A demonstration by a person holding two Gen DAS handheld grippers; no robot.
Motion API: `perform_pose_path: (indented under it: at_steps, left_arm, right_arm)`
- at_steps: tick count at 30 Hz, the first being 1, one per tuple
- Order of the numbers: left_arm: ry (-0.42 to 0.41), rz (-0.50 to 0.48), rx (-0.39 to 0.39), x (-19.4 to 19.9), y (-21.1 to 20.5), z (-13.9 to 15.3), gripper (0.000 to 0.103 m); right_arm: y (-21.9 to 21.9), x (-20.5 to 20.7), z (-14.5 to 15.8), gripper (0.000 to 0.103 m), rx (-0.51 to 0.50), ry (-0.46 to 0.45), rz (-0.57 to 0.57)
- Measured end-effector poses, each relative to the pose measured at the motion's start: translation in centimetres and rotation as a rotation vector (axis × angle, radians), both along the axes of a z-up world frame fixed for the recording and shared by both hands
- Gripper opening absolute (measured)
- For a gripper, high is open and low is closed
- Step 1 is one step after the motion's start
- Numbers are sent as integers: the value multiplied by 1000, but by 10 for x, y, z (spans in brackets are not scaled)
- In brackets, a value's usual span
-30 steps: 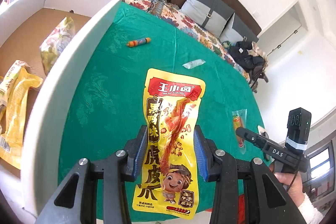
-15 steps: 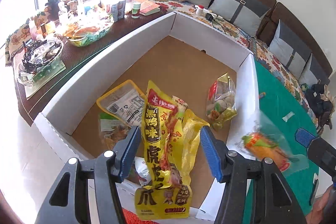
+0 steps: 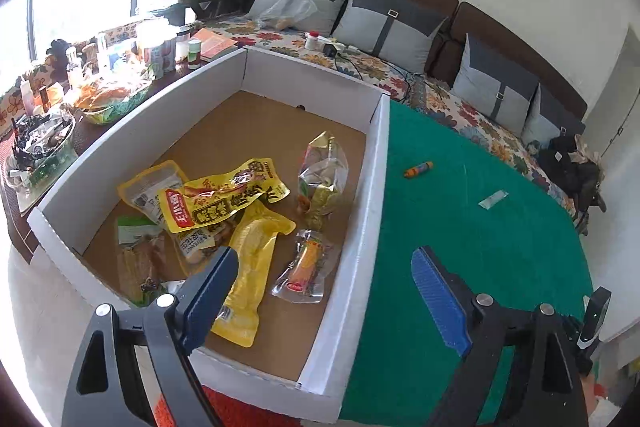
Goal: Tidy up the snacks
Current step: 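Carry both packs over the white box and open both tools to drop them, then withdraw both open tools from the box back over the green sheet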
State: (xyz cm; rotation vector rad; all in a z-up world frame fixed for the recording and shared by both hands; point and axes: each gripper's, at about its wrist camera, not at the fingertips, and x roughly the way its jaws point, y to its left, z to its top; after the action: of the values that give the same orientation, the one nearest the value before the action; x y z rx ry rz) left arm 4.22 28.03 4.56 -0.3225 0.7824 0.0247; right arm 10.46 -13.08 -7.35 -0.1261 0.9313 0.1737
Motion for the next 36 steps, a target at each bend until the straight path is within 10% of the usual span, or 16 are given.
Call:
perform_pose_path:
  at_steps: [6, 14, 36]
  left_arm:
    - [45, -302, 9, 29, -125, -9, 97]
    - [287, -456, 28, 50, -238, -105, 97]
    - [215, -445, 275, 70, -259, -147, 103]
  right_arm:
    - [-82, -24, -12, 71, 44, -77, -203]
    - [-90, -1, -7, 71, 60, -82, -234]
    - [-88, 5, -21, 77, 22, -33, -180]
